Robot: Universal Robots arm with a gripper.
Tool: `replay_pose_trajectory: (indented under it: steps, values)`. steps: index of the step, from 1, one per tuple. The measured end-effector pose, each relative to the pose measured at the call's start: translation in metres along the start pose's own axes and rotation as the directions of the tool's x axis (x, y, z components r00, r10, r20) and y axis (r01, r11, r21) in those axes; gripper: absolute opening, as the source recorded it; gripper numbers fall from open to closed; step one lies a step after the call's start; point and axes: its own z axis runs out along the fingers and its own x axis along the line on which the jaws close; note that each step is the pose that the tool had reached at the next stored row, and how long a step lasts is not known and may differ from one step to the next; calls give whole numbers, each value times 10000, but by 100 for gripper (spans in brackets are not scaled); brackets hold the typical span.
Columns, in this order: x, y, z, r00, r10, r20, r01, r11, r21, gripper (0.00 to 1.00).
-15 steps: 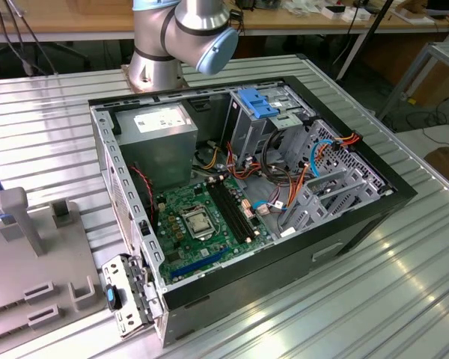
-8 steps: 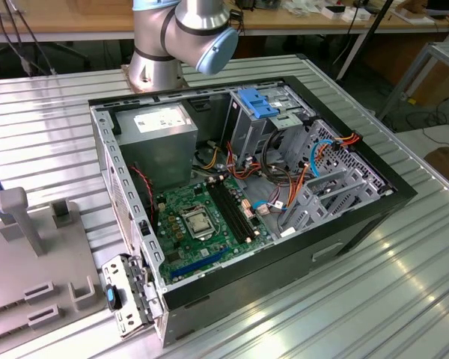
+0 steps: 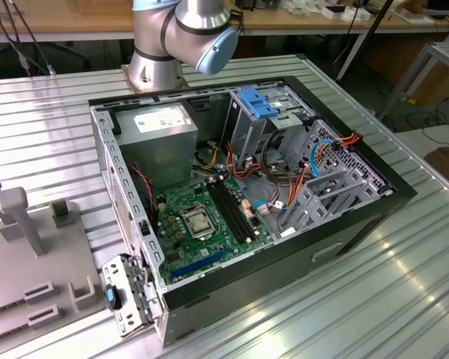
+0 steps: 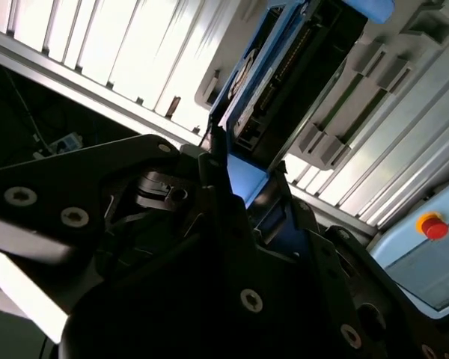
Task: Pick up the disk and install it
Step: 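Pick up the disk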
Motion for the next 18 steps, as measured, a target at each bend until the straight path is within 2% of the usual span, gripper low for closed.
replay_pose_trajectory:
  steps: [18]
  values:
    - [1, -8, -543, 10000, 1, 33, -1, 10000, 1, 37]
